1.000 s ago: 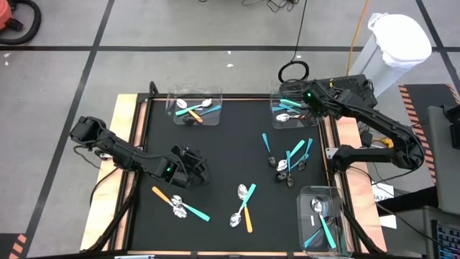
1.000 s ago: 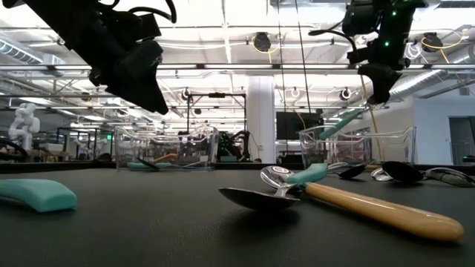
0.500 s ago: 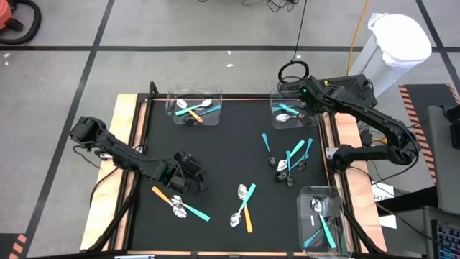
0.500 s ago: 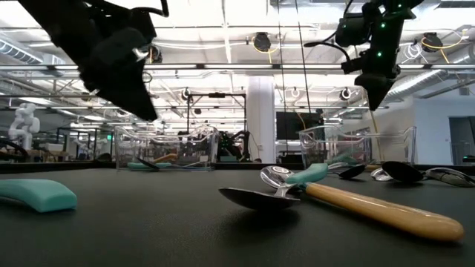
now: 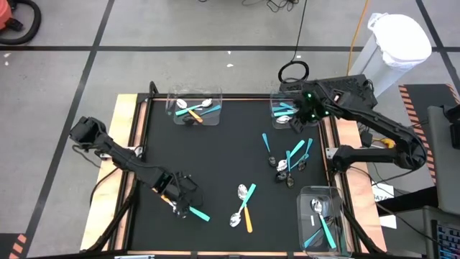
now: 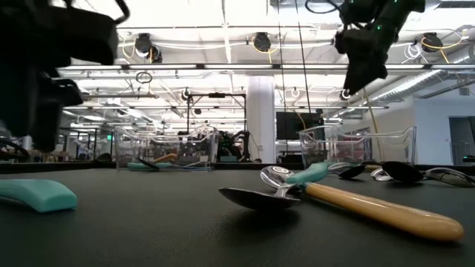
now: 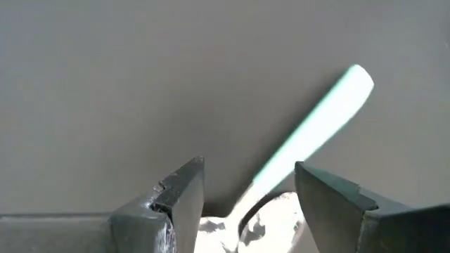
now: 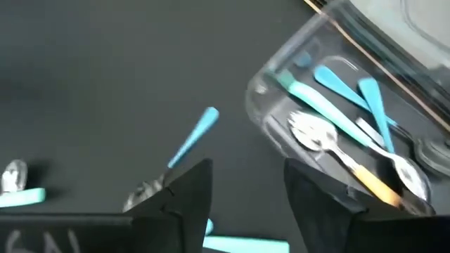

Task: Sort silverware by color (type)
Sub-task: Put the yellow spoon into the bottom transparent bin

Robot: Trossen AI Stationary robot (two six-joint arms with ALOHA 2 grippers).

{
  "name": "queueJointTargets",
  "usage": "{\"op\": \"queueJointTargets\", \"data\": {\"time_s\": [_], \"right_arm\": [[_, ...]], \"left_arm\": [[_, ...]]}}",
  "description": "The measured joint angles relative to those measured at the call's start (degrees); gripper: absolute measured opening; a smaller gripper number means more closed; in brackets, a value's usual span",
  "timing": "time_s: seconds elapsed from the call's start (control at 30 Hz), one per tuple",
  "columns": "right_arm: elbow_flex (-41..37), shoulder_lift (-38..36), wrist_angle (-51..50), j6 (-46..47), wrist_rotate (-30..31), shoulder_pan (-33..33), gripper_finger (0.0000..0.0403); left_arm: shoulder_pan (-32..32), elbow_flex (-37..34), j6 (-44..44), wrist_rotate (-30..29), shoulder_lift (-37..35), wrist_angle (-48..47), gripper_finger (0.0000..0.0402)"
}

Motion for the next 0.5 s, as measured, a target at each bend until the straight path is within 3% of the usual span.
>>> {"op": "queueJointTargets", "data": {"time_s": [0.27,0.37,0.5], "right_arm": [[-0.02,-0.34,3.52,4.72,0.21,9.9,0.0154],[-0.04,-0.34,4.22,6.27,0.75,13.61,0.0149],[-0.04,-0.26,4.55,7.68,5.83,17.47,0.0142]], "left_arm": [[-5.75,0.02,7.09,-1.29,0.02,-1.86,0.0216],[-7.43,0.02,1.35,0.96,0.02,-6.11,0.0216],[-9.88,0.02,-4.48,5.91,0.05,-13.52,0.0216]]}}
